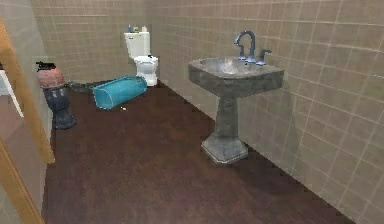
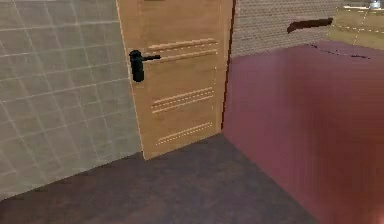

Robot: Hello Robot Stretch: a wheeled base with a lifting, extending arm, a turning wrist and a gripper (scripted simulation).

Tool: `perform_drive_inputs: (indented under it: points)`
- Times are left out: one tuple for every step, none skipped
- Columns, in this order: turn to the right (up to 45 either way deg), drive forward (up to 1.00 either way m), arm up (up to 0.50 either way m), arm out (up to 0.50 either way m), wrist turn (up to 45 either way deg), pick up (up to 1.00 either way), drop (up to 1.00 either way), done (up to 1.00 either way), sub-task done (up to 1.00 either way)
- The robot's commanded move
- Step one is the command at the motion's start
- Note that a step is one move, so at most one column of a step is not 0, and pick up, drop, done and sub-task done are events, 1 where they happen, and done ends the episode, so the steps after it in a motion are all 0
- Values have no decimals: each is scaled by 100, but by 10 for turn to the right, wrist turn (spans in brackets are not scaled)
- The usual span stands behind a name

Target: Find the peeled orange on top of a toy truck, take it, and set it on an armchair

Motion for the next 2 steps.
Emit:
perform_drive_inputs:
  points:
    - [300,0,0,0,0,0,0,0,0]
    - [30,0,0,0,0,0,0,0,0]
